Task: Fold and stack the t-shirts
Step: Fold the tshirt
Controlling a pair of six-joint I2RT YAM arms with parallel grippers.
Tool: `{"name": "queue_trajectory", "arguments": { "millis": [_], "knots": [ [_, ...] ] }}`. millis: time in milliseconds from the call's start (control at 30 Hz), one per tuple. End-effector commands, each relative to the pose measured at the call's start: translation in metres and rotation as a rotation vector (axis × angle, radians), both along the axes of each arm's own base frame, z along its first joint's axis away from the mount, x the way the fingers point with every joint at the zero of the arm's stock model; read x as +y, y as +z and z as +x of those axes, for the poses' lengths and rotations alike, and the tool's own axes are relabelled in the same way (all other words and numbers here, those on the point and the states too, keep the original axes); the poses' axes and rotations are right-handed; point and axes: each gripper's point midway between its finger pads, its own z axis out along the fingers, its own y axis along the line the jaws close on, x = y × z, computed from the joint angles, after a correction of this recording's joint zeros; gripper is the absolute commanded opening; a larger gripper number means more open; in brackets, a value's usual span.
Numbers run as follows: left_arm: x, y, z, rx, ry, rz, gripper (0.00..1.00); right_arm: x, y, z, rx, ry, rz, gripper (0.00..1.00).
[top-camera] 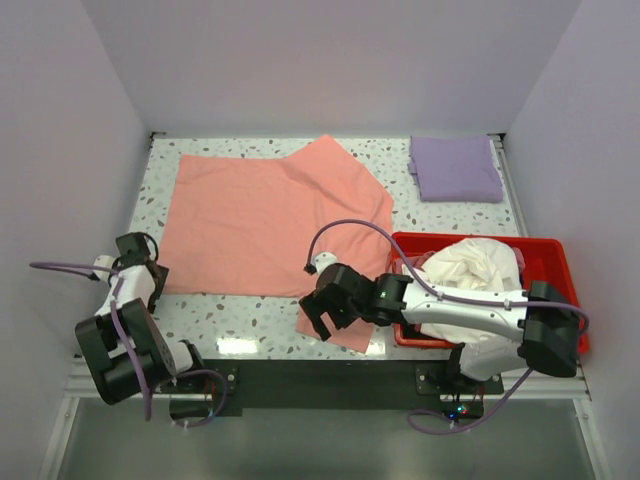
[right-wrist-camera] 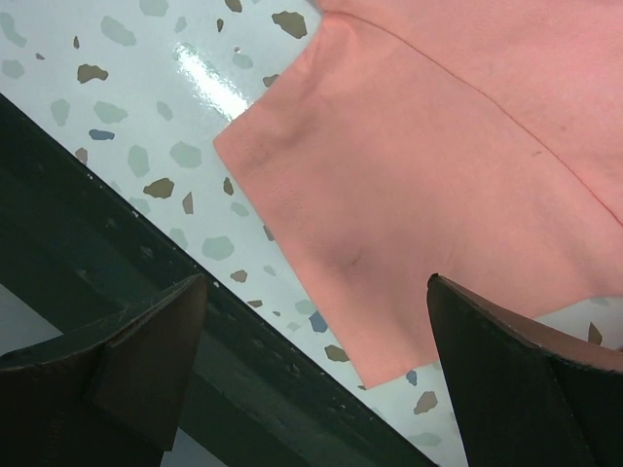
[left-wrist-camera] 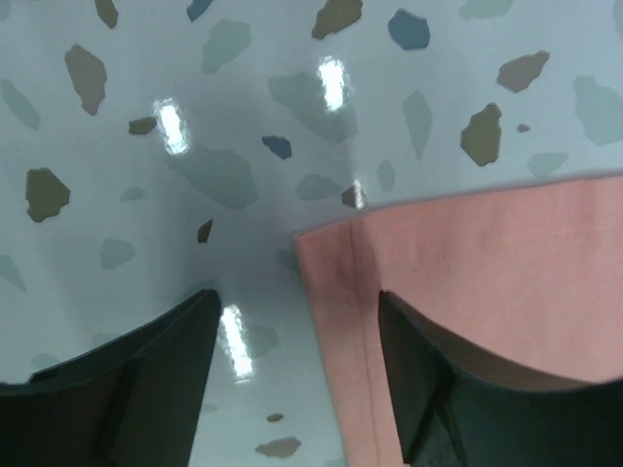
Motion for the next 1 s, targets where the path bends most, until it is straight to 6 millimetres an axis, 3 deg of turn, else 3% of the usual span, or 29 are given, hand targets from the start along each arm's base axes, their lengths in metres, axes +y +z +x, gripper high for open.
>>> {"name": "queue_trajectory", "arguments": {
  "millis": [0, 133, 367, 500, 533, 567, 667, 833, 967],
  "knots": [
    [0.007, 0.003, 0.023, -0.047, -0.064, -0.007, 0.68, 0.010, 0.015, 0.008, -0.012, -0.028, 0.036, 0.99],
    [0.005, -0.007, 0.024, -0.033, -0.081, -0.029, 0.59, 0.011, 0.014, 0.008, -0.008, -0.030, 0.031, 0.99],
    [0.006, -0.006, 0.027, -0.040, -0.103, -0.020, 0.51, 0.008, 0.011, 0.009, -0.007, -0.040, 0.025, 0.99],
    [0.003, -0.009, 0.029, -0.049, -0.127, -0.030, 0.26, 0.008, 0.012, 0.011, -0.013, -0.044, 0.028, 0.99],
    [0.002, -0.011, 0.028, -0.042, -0.127, -0.031, 0.08, 0.008, 0.013, 0.012, -0.016, -0.049, 0.031, 0.99],
    [0.002, -0.012, 0.026, -0.036, -0.120, -0.034, 0.00, 0.007, 0.012, 0.011, -0.018, -0.048, 0.027, 0.99],
    [0.002, -0.013, 0.022, -0.016, -0.116, -0.039, 0.00, 0.000, 0.008, 0.013, -0.020, -0.062, 0.005, 0.99],
    [0.009, -0.004, -0.005, 0.039, 0.000, 0.015, 0.00, -0.017, 0.011, 0.019, -0.092, 0.036, -0.110, 0.99],
    [0.008, 0.003, -0.021, 0.029, 0.079, 0.037, 0.00, -0.025, -0.005, 0.001, -0.041, 0.156, -0.167, 0.99]
  ]
}}
